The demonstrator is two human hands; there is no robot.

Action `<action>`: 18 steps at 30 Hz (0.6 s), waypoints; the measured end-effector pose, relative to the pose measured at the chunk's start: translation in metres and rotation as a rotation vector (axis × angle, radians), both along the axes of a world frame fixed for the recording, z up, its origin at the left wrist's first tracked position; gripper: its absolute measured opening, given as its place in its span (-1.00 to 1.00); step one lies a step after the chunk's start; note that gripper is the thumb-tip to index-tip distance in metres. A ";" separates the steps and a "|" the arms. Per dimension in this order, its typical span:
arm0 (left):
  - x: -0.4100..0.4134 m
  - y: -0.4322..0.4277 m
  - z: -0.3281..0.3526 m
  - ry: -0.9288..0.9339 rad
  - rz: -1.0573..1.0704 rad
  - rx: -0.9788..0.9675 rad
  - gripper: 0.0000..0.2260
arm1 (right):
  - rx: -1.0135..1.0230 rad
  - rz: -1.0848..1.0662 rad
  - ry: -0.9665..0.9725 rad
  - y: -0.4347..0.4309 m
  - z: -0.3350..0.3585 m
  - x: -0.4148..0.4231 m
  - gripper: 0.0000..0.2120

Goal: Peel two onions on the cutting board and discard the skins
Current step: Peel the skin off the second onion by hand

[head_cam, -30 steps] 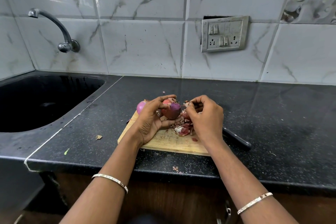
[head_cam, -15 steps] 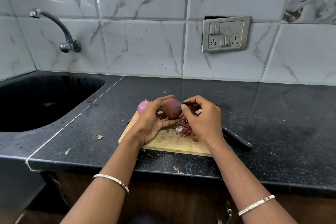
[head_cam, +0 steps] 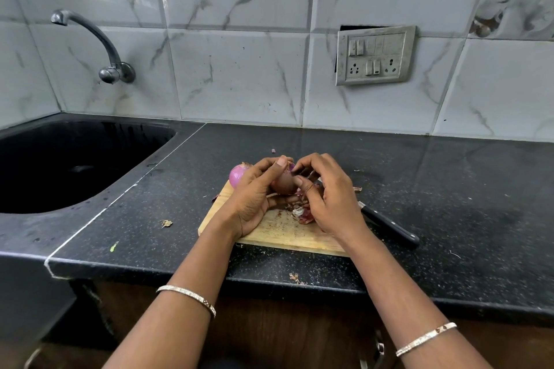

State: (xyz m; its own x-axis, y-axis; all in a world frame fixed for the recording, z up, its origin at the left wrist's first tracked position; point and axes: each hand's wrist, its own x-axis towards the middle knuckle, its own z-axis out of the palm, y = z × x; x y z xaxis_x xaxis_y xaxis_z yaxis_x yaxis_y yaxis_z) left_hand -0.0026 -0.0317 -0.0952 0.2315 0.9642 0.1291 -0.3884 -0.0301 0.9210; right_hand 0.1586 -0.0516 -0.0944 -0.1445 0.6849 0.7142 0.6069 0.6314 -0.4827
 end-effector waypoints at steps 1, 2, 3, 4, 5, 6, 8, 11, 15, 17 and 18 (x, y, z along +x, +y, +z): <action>0.000 0.000 0.000 0.005 0.000 0.007 -0.59 | -0.002 0.003 -0.006 0.000 0.000 0.000 -0.91; 0.000 0.000 0.000 0.009 -0.002 0.017 -0.57 | -0.003 0.005 -0.015 0.001 -0.001 0.000 -0.92; 0.000 0.000 0.000 0.011 -0.006 0.028 -0.55 | -0.003 0.008 -0.023 0.001 -0.001 0.001 -0.94; 0.000 0.000 0.000 0.012 -0.011 0.037 -0.54 | -0.003 0.011 -0.027 0.001 -0.001 0.001 -0.94; 0.000 -0.001 0.000 0.011 -0.016 0.041 -0.53 | -0.003 0.013 -0.026 0.001 -0.001 0.001 -0.95; 0.000 -0.001 0.000 0.007 -0.019 0.042 -0.54 | -0.005 0.014 -0.025 0.001 -0.001 0.001 -0.95; 0.001 -0.001 0.000 0.004 -0.020 0.040 -0.55 | 0.001 0.016 -0.028 0.002 -0.001 0.000 -0.95; 0.001 0.000 0.000 0.024 -0.009 0.027 -0.58 | 0.021 0.033 -0.018 0.002 -0.001 0.000 -0.94; 0.001 0.001 0.000 0.034 0.004 0.022 -0.61 | 0.027 0.041 0.012 0.002 0.000 0.000 -0.93; 0.001 0.001 -0.001 0.032 0.004 0.024 -0.62 | 0.013 0.046 0.020 0.000 0.001 0.000 -0.89; 0.002 0.001 -0.001 0.032 0.004 0.026 -0.63 | 0.006 0.051 0.023 -0.001 0.001 0.000 -0.87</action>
